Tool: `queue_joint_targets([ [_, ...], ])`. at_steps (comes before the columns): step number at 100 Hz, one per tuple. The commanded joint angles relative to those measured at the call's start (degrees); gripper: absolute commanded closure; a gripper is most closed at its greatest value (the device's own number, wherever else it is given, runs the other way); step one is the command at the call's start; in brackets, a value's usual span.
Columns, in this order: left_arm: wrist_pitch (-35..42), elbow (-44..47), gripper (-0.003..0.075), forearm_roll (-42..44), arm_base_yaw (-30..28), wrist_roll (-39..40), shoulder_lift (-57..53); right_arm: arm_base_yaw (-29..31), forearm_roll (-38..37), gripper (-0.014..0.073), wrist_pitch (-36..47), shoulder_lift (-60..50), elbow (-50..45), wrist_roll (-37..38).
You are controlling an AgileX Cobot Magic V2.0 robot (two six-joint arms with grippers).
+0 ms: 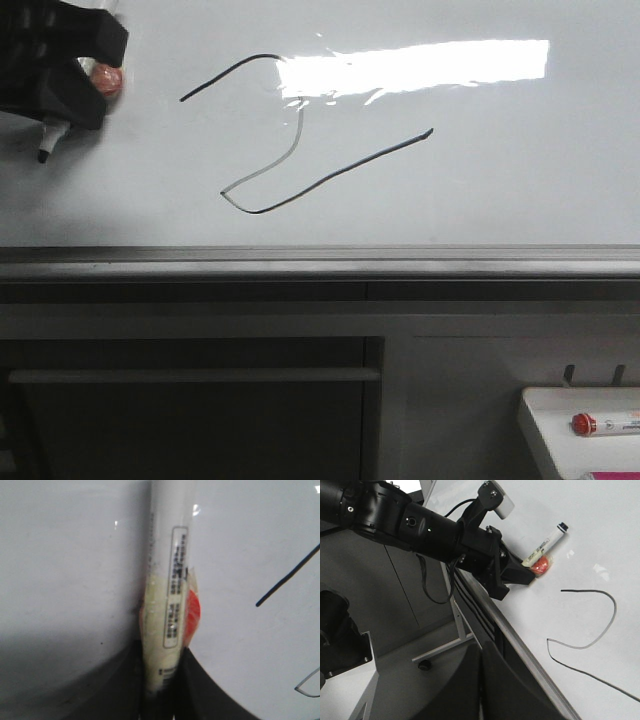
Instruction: Write number 2 on whiteboard
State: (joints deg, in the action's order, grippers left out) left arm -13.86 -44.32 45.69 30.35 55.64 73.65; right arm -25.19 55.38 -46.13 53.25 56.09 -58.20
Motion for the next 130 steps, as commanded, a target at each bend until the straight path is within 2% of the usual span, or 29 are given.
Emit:
queue_joint_targets([
  [1, 2.8, -1.5, 0.0741, -0.3, -0.1, 0.5, -0.3, 0.5, 3.2, 0.0663, 2.3, -0.8, 1.3, 0.0],
  [32, 2.6, -1.5, 0.0732, -0.7, -0.1, 0.5, 0.1, 0.5, 3.3, 0.0663, 2.0, -0.8, 1.3, 0.0],
  [39, 2.6, -1.5, 0.0683, -0.7, -0.1, 0.5, 0.1, 0.5, 3.3, 0.0663, 2.0, -0.8, 1.3, 0.0],
  [58, 2.5, -1.5, 0.0446, -0.7, -0.1, 0.5, 0.1, 0.5, 3.3, 0.0663, 2.4, -0.8, 1.3, 0.0],
  [65, 2.4, -1.5, 0.0385, -0.7, -0.1, 0.5, 0.1, 0.5, 3.3, 0.0663, 2.5, -0.8, 1.3, 0.0],
  [88, 2.3, -1.5, 0.0352, -0.7, -0.1, 0.5, 0.1, 0.5, 3.3, 0.0663, 2.5, -0.8, 1.3, 0.0],
  [95, 2.3, -1.5, 0.0295, -0.7, -0.1, 0.5, -0.2, 0.5, 3.3, 0.0663, 2.4, -0.8, 1.3, 0.0],
  [101, 2.3, -1.5, 0.0218, -0.7, 0.0, 0.5, -1.2, 0.5, 3.3, 0.0663, 2.3, -0.8, 1.3, 0.0],
  [112, 2.3, -1.5, 0.0147, -0.7, 0.1, 0.5, -4.6, 0.5, 3.3, 0.0663, 2.8, -1.1, 1.3, -0.4],
  [130, 2.3, -1.5, 0.0143, -0.7, 0.1, 0.5, -13.5, 0.5, 3.3, 0.0664, 8.5, -4.4, 1.3, -2.2],
])
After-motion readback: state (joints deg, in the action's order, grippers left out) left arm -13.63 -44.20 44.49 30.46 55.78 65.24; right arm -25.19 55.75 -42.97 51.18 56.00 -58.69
